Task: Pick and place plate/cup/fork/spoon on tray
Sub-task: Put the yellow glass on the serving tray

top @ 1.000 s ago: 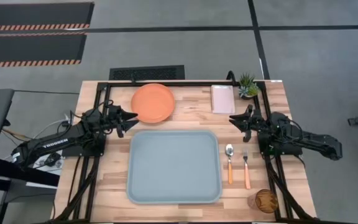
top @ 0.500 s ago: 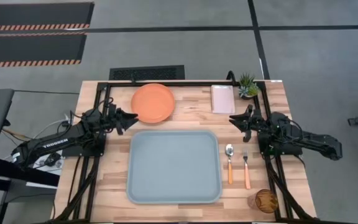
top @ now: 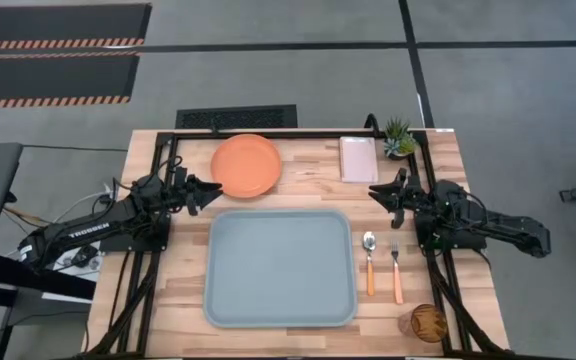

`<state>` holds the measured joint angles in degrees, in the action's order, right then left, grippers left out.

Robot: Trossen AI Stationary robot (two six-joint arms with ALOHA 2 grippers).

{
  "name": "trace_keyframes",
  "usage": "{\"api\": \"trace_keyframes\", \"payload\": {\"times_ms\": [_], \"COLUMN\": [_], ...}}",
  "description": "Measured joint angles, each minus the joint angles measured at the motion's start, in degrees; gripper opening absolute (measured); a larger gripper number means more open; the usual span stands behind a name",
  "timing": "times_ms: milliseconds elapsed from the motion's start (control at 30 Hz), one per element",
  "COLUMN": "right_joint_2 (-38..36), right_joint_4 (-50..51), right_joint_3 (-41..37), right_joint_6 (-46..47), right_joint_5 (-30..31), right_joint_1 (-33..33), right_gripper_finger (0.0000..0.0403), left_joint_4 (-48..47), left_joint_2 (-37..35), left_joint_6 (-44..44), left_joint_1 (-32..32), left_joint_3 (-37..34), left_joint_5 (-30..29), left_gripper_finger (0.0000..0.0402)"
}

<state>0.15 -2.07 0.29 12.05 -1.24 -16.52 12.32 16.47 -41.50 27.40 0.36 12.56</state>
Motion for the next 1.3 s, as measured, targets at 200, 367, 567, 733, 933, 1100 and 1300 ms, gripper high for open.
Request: {"api": "trace_keyframes", "payload": {"times_ms": [200,367,567,733,933,1100,1300], "right_joint_2": [0.0,0.0,0.0,0.0,0.0,0.0,0.0], "right_joint_4": [0.0,0.0,-0.9,-1.1,-0.8,-0.8,-1.2], "right_joint_3": [0.0,0.0,0.0,0.0,0.0,0.0,0.0], "right_joint_6": [0.0,0.0,2.8,13.5,21.4,26.5,32.9], "right_joint_5": [0.0,0.0,1.0,1.1,1.2,1.2,1.4], "right_joint_1": [0.0,0.0,0.0,0.0,0.0,0.0,0.0], "right_gripper_finger": [0.0120,0.0120,0.0120,0.0120,0.0120,0.0120,0.0120], "left_joint_4": [-0.5,-1.1,-1.1,-1.4,-1.1,-1.0,3.2], "left_joint_2": [0.0,0.0,0.0,0.0,0.0,0.0,0.0], "left_joint_6": [0.5,0.3,-5.8,-10.1,-14.1,-19.0,-23.2], "left_joint_1": [0.0,0.0,0.0,0.0,0.0,0.0,0.0], "left_joint_3": [0.0,0.0,0.0,0.0,0.0,0.0,0.0], "left_joint_5": [-1.7,-7.9,-11.7,-14.2,-16.0,-15.4,-13.5], "left_gripper_finger": [0.0240,0.0240,0.0240,0.0240,0.0240,0.0240,0.0240]}}
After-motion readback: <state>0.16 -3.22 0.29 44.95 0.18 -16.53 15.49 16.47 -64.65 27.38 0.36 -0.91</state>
